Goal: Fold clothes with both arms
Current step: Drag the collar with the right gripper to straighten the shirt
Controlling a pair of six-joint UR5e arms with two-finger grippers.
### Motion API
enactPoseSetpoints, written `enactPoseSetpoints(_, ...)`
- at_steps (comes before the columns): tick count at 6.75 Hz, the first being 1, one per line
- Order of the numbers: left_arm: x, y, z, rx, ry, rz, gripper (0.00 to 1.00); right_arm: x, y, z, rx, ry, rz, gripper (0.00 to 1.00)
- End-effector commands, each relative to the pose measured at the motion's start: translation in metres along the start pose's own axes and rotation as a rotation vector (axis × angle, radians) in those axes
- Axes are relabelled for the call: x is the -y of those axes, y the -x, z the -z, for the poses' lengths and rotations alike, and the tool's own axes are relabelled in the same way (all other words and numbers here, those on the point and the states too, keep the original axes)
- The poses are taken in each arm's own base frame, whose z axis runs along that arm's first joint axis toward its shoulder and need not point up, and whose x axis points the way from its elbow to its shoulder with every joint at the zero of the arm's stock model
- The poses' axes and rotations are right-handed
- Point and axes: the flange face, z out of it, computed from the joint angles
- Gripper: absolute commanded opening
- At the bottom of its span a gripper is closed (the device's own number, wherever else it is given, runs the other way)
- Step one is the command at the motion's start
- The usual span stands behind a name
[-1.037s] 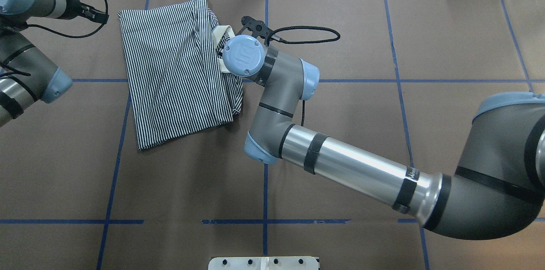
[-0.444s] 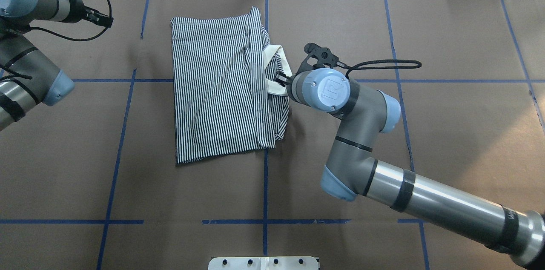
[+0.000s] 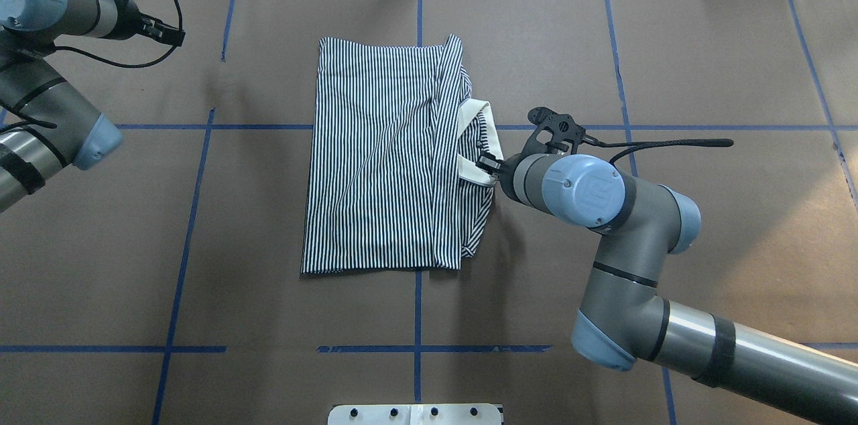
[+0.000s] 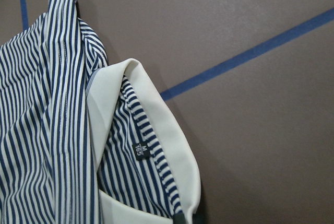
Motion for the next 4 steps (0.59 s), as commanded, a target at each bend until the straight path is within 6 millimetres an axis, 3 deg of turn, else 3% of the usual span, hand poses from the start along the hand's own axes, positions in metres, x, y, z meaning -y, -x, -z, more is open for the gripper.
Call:
enactPoseSetpoints(1, 0.0009, -0.0040, 0.0012, -0.010, 0.001, 0.003, 1.00, -0.0160, -0.0320, 0.0103, -0.016, -0.002, 0.023, 0.00)
enactPoseSetpoints(4, -0.0002, -0.0045, 0.0005, -0.018, 0.009, 0.004, 1.00, -0.0158, -0.0377, 0.0088, -0.024, 0.000, 0.054, 0.00)
